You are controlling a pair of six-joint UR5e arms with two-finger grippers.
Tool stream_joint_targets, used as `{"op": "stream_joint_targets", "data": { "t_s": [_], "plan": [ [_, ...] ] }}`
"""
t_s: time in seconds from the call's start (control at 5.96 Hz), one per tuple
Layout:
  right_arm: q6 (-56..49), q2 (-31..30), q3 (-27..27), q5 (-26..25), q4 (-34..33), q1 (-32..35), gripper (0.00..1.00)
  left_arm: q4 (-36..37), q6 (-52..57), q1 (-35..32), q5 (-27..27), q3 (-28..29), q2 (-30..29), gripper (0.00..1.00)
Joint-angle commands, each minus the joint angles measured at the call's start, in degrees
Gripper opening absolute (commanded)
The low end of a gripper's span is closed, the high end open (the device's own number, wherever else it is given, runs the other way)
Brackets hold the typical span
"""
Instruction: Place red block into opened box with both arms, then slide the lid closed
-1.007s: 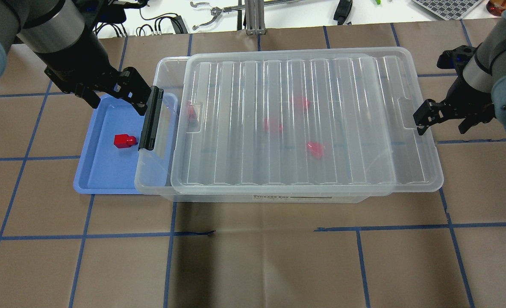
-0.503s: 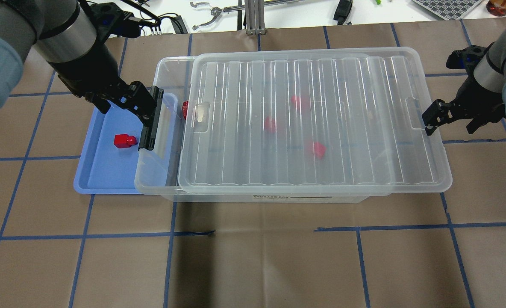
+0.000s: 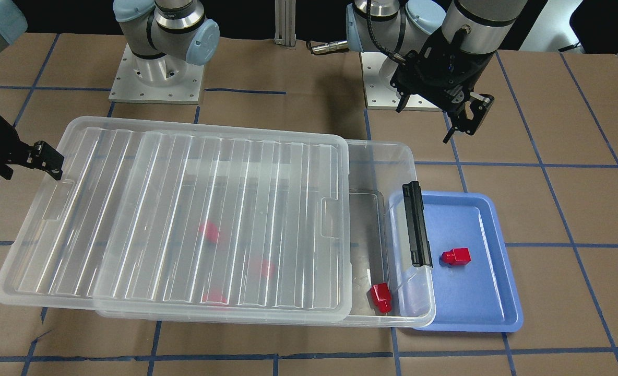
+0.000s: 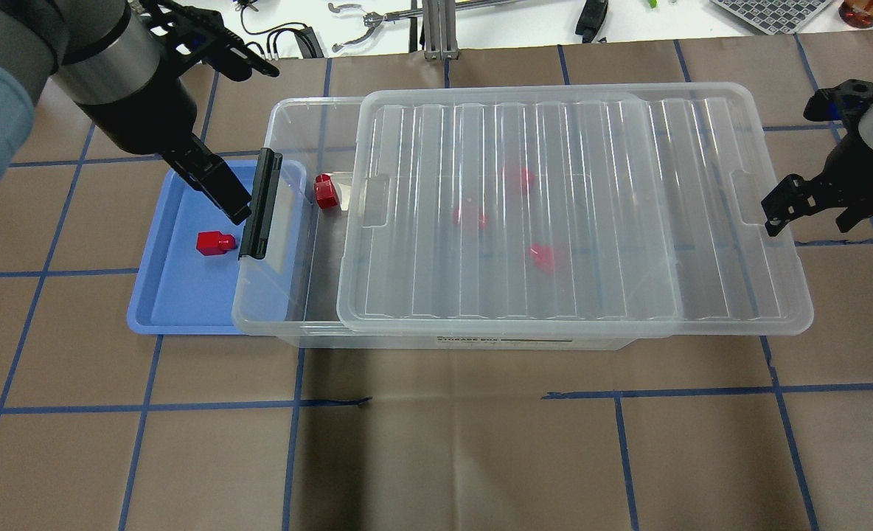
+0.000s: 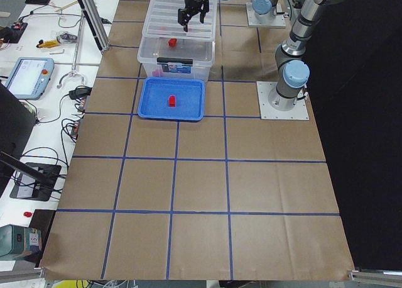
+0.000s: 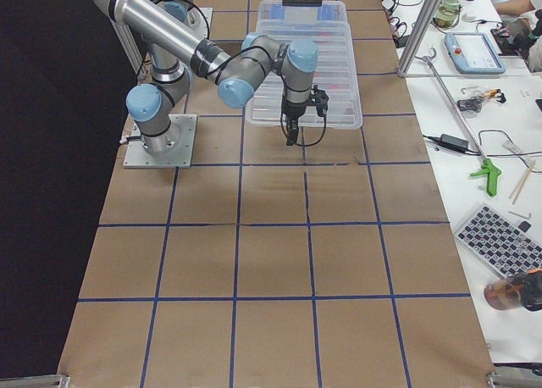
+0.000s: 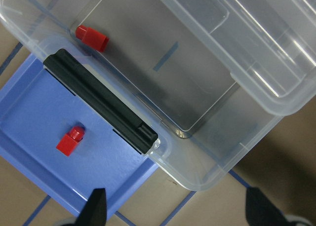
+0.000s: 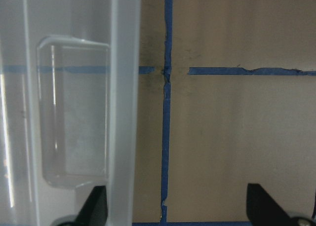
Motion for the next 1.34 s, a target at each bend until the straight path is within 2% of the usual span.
{"op": "stream_joint_targets", "data": {
  "t_s": [0.0,0.17,0.5,0.67,0.84,1.17],
  "plan": [
    [-2.65,-0.14,-0.20,-1.98,0.00,-2.00,1.00,3.94,12.87,7.23,-0.61,-0.95,-3.63,0.98],
    [-3.61,-0.14,-0.21,-1.89,0.09,-3.66,1.00,4.56,21.12,9.53,-0.10,-1.04,-5.22,0.98],
    [-4.41,-0.22,-0.55,-1.89,0.09,-4.65,1.00,9.10,32.29,13.33,0.08,-0.95,-12.93,0.98],
    [-4.24,-0.57,-0.73,-1.89,0.26,-4.65,1.00,14.79,33.06,13.42,0.00,-0.95,-16.71,0.98],
    [-3.89,-1.27,-0.73,-1.81,0.35,-4.65,1.00,16.85,34.90,12.90,0.00,-1.04,-20.32,0.98],
    [-3.71,-2.33,-0.73,-1.89,0.53,-4.56,1.00,21.95,41.91,12.63,0.17,-3.04,-23.33,0.98]
  ]
}}
